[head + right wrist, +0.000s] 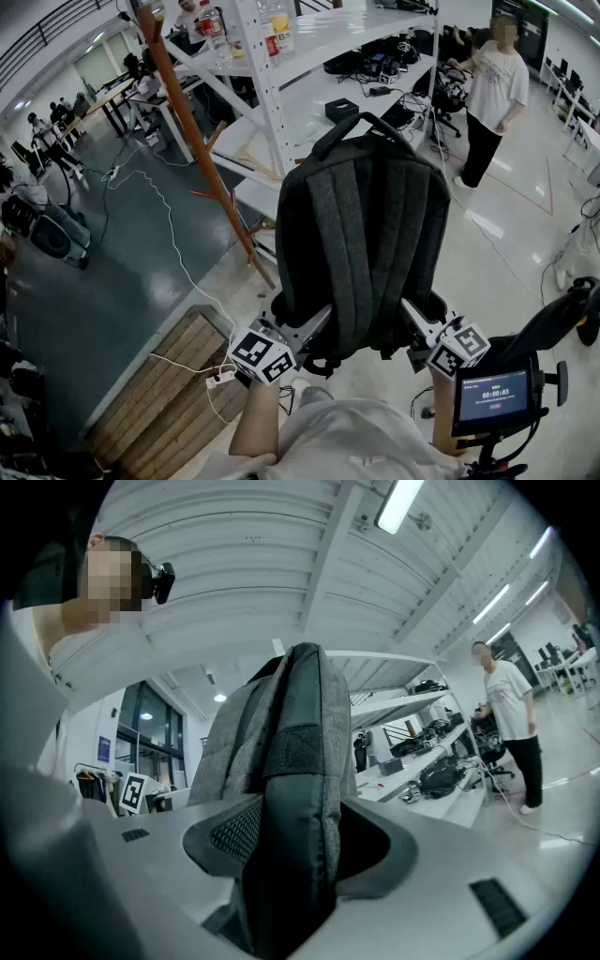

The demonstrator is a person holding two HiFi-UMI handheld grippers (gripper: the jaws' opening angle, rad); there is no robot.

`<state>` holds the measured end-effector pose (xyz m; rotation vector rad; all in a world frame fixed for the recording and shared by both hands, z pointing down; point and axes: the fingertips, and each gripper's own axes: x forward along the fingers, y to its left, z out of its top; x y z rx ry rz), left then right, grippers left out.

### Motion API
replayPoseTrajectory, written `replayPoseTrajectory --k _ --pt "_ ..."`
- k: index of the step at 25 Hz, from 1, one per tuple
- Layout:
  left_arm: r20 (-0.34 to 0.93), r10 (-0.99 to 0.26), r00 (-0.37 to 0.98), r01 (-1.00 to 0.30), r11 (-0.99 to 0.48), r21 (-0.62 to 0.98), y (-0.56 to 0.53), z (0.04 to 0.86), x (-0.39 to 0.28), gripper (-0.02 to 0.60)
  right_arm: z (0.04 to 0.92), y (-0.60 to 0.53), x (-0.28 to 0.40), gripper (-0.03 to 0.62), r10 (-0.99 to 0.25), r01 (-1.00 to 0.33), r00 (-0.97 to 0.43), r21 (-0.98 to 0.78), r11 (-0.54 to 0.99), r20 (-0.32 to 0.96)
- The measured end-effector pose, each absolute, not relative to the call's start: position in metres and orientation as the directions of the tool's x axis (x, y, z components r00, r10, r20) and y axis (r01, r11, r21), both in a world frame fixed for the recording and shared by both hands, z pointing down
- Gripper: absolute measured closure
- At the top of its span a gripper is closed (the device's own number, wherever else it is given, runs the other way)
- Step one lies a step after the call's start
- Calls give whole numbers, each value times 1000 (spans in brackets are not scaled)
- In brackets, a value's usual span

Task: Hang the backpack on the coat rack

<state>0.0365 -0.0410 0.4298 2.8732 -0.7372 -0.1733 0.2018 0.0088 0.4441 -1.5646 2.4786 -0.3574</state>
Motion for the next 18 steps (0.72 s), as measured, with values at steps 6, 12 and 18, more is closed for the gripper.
replayPoseTrajectory --k 6,12,18 --pt "-129 -587 799 -576 -809 114 -95 411 -89 247 427 -70 82 353 -833 -798 -542 -243 551 -111" --pt "-140 -696 704 -684 -718 128 -133 416 -165 247 428 -133 8 353 -759 -728 -644 -226 648 -101" --pt "-114 -802 587 -790 -598 136 -155 414 -192 247 427 -180 -20 353 -658 -623 -747 -251 741 -91"
